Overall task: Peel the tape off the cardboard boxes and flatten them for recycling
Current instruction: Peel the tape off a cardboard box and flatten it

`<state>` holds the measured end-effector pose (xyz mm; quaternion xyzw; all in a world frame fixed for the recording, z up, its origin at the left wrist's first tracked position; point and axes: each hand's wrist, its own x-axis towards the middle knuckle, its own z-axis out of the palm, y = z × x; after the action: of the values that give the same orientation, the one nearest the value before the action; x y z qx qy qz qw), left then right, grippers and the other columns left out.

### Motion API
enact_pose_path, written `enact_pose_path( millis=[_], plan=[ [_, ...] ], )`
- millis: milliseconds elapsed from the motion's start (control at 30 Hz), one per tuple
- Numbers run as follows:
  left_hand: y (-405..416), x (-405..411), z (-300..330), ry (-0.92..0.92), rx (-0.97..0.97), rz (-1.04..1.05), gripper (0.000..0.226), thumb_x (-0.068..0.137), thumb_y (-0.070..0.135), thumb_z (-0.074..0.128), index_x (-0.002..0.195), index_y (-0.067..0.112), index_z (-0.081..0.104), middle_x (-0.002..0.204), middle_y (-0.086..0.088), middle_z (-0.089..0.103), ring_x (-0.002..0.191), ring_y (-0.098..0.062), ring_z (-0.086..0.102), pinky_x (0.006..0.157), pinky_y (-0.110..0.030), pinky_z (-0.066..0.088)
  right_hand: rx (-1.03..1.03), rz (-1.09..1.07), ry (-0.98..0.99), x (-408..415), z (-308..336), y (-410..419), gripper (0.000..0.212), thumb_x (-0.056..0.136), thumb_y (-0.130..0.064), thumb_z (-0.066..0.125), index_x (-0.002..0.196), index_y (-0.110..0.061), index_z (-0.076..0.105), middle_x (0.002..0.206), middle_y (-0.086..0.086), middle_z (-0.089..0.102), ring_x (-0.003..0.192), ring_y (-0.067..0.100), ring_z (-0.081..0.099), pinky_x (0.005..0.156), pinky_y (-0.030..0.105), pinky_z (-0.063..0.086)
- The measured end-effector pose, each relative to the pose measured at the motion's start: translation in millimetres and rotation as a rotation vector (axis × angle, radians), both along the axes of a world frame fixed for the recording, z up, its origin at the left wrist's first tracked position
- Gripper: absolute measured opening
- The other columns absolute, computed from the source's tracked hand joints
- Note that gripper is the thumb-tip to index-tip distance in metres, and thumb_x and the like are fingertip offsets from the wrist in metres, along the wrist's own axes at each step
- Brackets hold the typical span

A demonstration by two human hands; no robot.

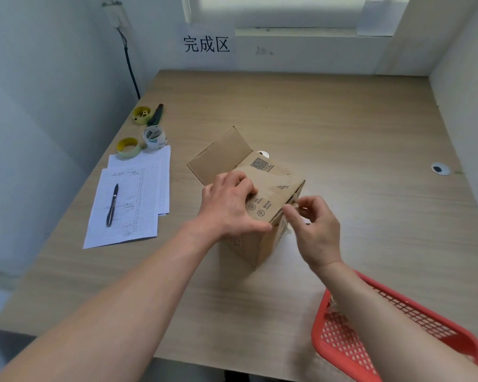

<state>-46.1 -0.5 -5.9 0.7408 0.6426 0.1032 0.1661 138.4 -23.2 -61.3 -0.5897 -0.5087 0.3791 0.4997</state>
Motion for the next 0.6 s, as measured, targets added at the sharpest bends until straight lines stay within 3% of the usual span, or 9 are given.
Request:
enact_pose_path(
  millis=[167,333,500,600],
  plan=[
    [4.6,3.9,2.8,0.029,-0.031,0.019,0.073,0.056,0.066,0.08,0.114,0.034,0.05,0.131,0.012,0.035,0.132,-0.017,0.024,0.107,-0.04,0.025,0.176,-0.001,-0.156,1.0,-25.0,6.7,0.027,0.09,-0.041,0.062,0.078,-0.018,0.06,0.092,-0.005,0.065,0.086,0.012,0.061,0.071,0.028,0.048],
    [3.0,6.2,2.1,0.035,-0.052,0.022,0.07,0.056,0.063,0.081,0.111,0.035,0.047,0.131,0.012,0.034,0.131,-0.016,0.024,0.107,-0.04,0.026,-0.219,-0.092,0.314,5.8,-44.6,12.2,0.029,0.103,-0.028,0.054,0.075,-0.022,0.058,0.095,0.019,0.068,0.097,0.034,0.068,0.07,0.04,0.058],
    [-1.9,9.4,3.4,0.056,-0.042,0.049,0.082,0.051,0.072,0.077,0.117,0.034,0.045,0.13,0.012,0.034,0.129,-0.016,0.025,0.103,-0.039,0.025,-0.501,-0.154,0.568,-14.2,-31.3,14.6,0.03,0.107,-0.031,0.041,0.085,-0.018,0.057,0.089,0.0,0.067,0.086,0.016,0.066,0.076,0.044,0.053],
    [-3.2,16.3,5.8,0.156,-0.063,0.037,0.115,0.048,0.088,0.066,0.145,0.041,0.025,0.141,0.011,0.024,0.134,-0.019,0.019,0.107,-0.045,0.026,-0.446,-0.218,0.625,-18.4,-14.0,26.0,0.028,0.106,-0.028,0.041,0.083,-0.018,0.054,0.087,0.004,0.068,0.075,0.015,0.065,0.076,0.049,0.055]
  ],
)
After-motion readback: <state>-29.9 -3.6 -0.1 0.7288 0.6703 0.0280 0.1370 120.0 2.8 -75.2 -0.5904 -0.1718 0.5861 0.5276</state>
